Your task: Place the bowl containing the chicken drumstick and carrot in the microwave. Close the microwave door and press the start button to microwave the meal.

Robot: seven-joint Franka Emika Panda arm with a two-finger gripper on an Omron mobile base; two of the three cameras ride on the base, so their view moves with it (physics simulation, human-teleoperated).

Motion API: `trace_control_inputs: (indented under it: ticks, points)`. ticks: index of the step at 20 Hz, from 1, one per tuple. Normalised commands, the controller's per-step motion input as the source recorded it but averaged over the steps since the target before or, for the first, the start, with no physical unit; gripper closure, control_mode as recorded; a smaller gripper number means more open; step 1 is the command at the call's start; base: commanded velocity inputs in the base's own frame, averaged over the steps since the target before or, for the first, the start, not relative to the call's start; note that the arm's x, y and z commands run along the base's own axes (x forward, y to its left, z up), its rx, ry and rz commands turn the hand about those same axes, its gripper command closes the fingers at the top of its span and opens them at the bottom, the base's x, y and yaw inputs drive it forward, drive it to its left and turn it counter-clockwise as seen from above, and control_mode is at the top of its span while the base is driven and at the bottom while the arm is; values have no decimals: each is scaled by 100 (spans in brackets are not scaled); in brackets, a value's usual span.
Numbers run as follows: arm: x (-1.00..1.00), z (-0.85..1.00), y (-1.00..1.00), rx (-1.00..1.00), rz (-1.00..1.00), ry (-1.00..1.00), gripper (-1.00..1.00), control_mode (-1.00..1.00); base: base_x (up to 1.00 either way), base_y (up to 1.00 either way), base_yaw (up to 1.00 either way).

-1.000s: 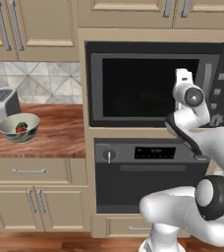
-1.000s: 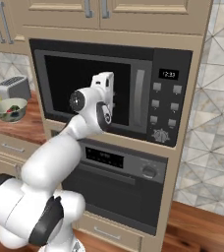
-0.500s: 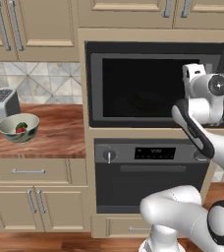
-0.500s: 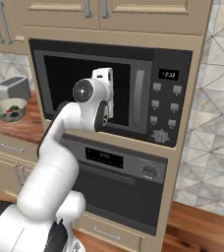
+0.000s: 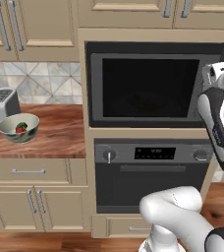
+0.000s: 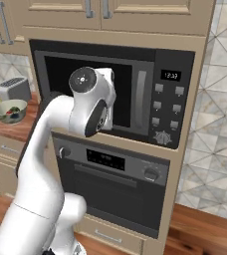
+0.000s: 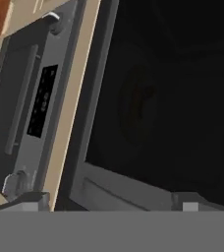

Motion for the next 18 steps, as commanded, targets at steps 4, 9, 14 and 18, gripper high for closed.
trace_control_inputs:
  ticks: [4, 9, 14, 18]
  points:
    - [-74, -42, -51, 18, 19, -10, -100, -100, 0, 0, 0]
    - [-30, -28, -40, 12, 18, -14, 100, -100, 0, 0, 0]
    - [-7, -8, -50, 14, 12, -7, 100, -100, 0, 0, 0]
    - [0, 0, -35, 12, 6, 0, 100, -100, 0, 0, 0]
